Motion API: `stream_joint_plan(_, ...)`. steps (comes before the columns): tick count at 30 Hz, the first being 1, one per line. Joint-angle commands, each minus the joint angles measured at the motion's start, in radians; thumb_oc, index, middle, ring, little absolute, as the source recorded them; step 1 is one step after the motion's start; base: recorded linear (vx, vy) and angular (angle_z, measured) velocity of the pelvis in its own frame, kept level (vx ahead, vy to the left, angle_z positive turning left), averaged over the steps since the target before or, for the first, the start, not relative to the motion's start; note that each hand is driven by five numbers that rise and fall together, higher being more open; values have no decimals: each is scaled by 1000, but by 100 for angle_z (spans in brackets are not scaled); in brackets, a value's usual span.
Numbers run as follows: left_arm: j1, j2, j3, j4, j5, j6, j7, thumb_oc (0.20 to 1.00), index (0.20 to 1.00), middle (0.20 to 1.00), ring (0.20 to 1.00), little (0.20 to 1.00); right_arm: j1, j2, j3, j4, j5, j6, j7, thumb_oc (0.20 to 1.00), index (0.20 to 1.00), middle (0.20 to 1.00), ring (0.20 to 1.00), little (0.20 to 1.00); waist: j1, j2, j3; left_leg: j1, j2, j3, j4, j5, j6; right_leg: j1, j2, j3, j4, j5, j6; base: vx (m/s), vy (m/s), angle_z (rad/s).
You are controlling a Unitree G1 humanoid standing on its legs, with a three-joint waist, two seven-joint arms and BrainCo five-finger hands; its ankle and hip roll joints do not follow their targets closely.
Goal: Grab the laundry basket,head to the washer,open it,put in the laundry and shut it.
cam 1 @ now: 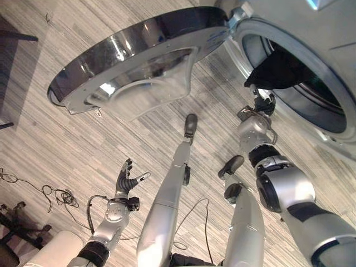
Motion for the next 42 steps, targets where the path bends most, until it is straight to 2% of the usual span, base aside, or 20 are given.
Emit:
stream_joint_plan(1,11,1,-66,-9,-36,-22,-2,1000,1000,1000,1000,1000,-32,-116,15,-29,12,-45,19,1000,1000,1000,1000,1000,27,86,1,54,-31,21,-21,-104,-38,76,79,16,46,-66,-32,5,-5,9)
stream_joint_plan(6,15,6,-77,-3,-39,-19,-27,1000,1000,1000,1000,1000,-88,-153,61,-41,28,-31,68,1000,1000,1000,1000,1000,48,95,1,53,-32,15,-27,-98,-40,69,74,9,66,-75,-31,2,-10,6)
stream_joint_plan(13,12,16,-94,6,-49,-10,-49,1000,1000,1000,1000,1000,-144,-167,120,-64,50,-25,113,1000,1000,1000,1000,1000,55,85,1,52,-29,16,-10,-101,-40,72,72,3,80,-76,-31,-5,-3,4)
stream_joint_plan(15,6,20,-95,8,-51,-9,-51,1000,1000,1000,1000,1000,-163,-174,139,-68,48,-22,119,922,922,922,922,922,54,79,1,54,-28,16,-5,-103,-40,77,73,2,81,-77,-33,0,0,0)
stream_joint_plan(18,1,21,-95,12,-53,-8,-50,1000,1000,1000,1000,1000,-177,-173,148,-77,54,-25,120,903,903,903,903,903,52,74,1,56,-26,16,0,-106,-41,81,74,2,81,-77,-35,0,0,0)
stream_joint_plan(19,-2,23,-97,14,-56,-6,-51,1000,1000,1000,1000,1000,-186,-174,148,-88,64,-35,118,589,589,589,589,589,50,69,1,58,-24,17,2,-107,-42,85,76,2,79,-77,-37,0,0,0)
stream_joint_plan(20,-2,23,-96,16,-57,-5,-52,1000,1000,1000,1000,1000,-187,-176,149,-93,65,-38,118,520,520,520,520,520,49,67,1,59,-23,17,2,-107,-42,87,76,3,78,-77,-38,0,0,0)
stream_joint_plan(21,-2,23,-95,18,-59,-4,-53,1000,1000,1000,1000,1000,-189,-180,150,-96,63,-40,114,200,200,200,200,200,49,65,1,60,-23,18,3,-106,-42,88,77,2,76,-77,-38,0,0,0)
stream_joint_plan(25,-4,23,-88,26,-55,-2,-50,1000,1000,1000,1000,1000,-186,-196,154,-141,60,-53,107,200,200,200,200,200,41,58,1,66,-19,19,2,-107,-44,97,80,4,66,-74,-40,0,0,0)
stream_joint_plan(34,-4,32,-54,36,-51,4,-54,1000,1000,1000,1000,1000,-159,-267,152,-392,40,-132,76,200,200,200,200,200,4,0,1,108,-2,36,0,-109,-46,158,98,21,-4,-43,-39,-33,-2,-9)
stream_joint_plan(42,7,51,-45,32,-47,8,-65,1000,1000,1000,1000,1000,-160,-307,137,-441,33,-152,66,200,200,200,200,200,-5,-22,-12,125,6,40,5,-109,-52,194,109,24,-45,-35,-44,-19,-11,-6)
